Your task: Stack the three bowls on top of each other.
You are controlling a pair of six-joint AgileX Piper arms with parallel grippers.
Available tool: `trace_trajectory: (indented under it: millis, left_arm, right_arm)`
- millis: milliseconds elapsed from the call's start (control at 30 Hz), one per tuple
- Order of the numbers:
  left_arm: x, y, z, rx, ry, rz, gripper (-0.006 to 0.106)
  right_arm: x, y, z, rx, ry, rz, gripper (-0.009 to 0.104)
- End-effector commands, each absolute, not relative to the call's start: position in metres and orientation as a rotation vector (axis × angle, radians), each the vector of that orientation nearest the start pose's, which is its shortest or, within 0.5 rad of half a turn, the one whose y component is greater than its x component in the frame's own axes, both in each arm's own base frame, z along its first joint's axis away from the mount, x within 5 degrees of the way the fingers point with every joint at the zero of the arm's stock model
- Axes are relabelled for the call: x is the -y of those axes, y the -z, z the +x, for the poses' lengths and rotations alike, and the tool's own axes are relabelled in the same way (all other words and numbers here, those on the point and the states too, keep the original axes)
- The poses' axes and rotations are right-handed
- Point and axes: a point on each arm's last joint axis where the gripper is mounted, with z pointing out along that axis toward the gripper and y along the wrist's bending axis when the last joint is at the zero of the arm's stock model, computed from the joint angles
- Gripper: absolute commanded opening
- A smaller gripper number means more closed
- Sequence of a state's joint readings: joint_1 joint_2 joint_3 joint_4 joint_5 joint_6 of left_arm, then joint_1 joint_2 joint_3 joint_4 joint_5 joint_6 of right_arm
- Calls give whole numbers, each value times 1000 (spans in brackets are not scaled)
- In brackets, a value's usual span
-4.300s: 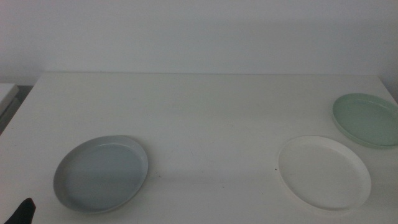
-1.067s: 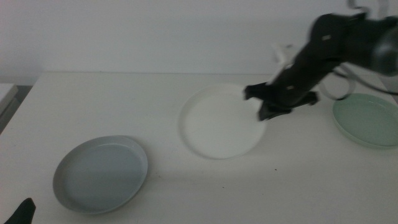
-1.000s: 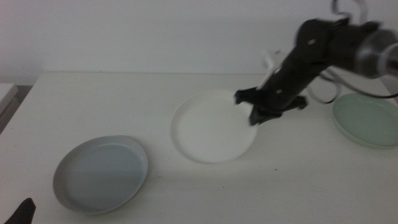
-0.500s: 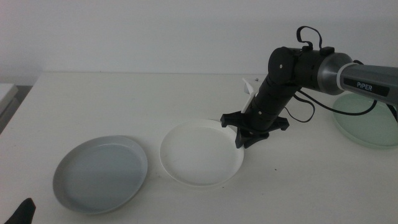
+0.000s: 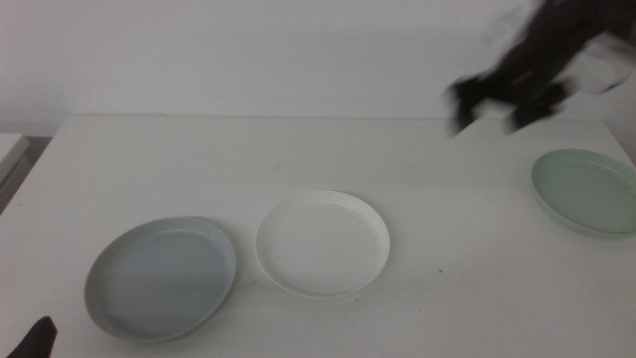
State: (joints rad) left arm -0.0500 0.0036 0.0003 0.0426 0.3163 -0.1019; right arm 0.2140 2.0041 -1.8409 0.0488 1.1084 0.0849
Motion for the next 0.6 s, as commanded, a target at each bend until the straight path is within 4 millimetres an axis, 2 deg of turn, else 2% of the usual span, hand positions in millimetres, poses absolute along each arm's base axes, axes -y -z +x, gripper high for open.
trace_trajectory:
  millis: [0,33,133,233,300,433,567]
  left_arm:
    - [2,-186,54,-1785,69,-19,94]
    - [2,-186,54,-1785,69,-19,94]
    - [2,-186,54,-1785,70,-21,94]
    - [2,-186,54,-1787,70,-21,94]
    - [2,-186,54,-1787,69,-19,94]
    - [2,-186,54,-1787,69,-19,94]
    - [2,-186,54,-1787,69,-19,94]
  right_arm:
    - [-44,-308,433,-2699,-32,-41,93]
    - [-20,-314,434,-2684,-17,32,93]
    - [42,-312,434,-2673,-4,239,93]
    - [96,-298,432,-2678,4,416,92]
    - [125,-286,431,-2669,-4,515,92]
    - [157,-256,434,-2683,-37,603,92]
    - [166,-225,442,-2717,-28,627,92]
